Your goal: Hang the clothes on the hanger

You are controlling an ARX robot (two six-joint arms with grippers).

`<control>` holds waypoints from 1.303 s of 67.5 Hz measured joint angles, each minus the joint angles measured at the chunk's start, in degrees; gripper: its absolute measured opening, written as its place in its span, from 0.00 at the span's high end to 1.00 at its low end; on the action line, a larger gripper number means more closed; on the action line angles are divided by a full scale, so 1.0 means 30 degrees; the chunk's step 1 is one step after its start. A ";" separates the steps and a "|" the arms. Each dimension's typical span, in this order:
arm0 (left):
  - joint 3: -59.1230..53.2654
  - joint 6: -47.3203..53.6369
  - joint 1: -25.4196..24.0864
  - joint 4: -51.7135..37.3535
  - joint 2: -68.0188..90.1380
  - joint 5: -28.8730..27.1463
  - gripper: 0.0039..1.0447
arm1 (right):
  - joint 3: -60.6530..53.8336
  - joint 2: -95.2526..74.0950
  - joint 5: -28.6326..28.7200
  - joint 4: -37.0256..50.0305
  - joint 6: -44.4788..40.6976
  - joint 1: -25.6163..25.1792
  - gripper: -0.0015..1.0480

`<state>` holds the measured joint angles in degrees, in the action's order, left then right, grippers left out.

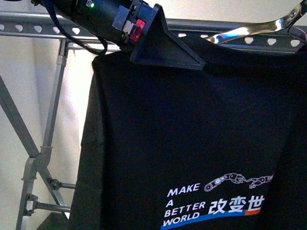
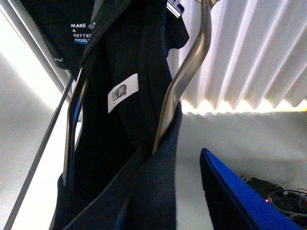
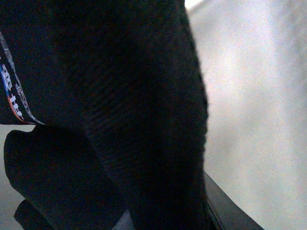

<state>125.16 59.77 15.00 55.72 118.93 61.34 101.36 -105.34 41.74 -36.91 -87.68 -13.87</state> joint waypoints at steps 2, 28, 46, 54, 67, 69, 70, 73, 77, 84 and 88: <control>0.0000 0.0000 0.0000 -0.0007 -0.0007 0.0029 0.58 | -0.0182 0.0095 0.0102 0.0066 0.0000 -0.0058 0.89; 0.0000 0.0000 0.0007 -0.0015 -0.0073 0.0109 0.05 | -0.1078 0.0539 0.0277 0.0117 0.0452 -0.0590 0.90; -0.1603 -0.1938 0.0029 -0.2790 -0.0838 -0.0357 0.07 | -0.1894 0.0539 0.0459 0.0721 0.0729 -0.1049 0.90; -0.4947 -0.7402 -0.0539 -0.8918 -0.2280 -0.2288 0.06 | -0.2368 0.0539 0.0634 0.1035 0.1056 -0.1253 0.90; -1.0987 -2.2564 -0.2353 -2.6359 -0.3279 -0.3555 0.06 | -0.2637 0.0357 0.0204 0.1282 0.2113 -0.1814 0.91; -1.1081 -2.4851 -0.2681 -2.9674 -0.3162 -0.3599 0.06 | -0.2637 0.0357 0.0182 0.1319 0.2229 -0.1880 0.91; -1.1081 -2.5682 -0.2841 -3.1088 -0.3133 -0.3585 0.06 | -0.2645 0.0357 0.0182 0.1348 0.2331 -0.1931 0.91; -1.1052 -2.7868 -0.3330 -3.5977 -0.3162 -0.3453 0.06 | -0.2667 0.0357 0.0204 0.1355 0.2579 -0.1967 0.91; -1.0783 -2.9004 -0.3446 -3.6457 -0.3971 -0.3723 0.06 | -0.2820 0.0357 0.0226 0.1435 0.2790 -0.1960 0.91; -1.0462 -2.8764 -0.3293 -3.4964 -0.4750 -0.5450 0.06 | -0.3293 0.0423 0.0328 0.1829 0.2929 -0.1916 0.91; -1.0222 -2.7744 -0.3024 -3.2902 -0.4911 -0.7730 0.06 | -0.3657 0.0510 0.0561 0.1931 0.3366 -0.1938 0.91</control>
<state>94.50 -23.46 5.93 -42.98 104.20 38.15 90.39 -103.81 43.42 -31.11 -77.58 -19.68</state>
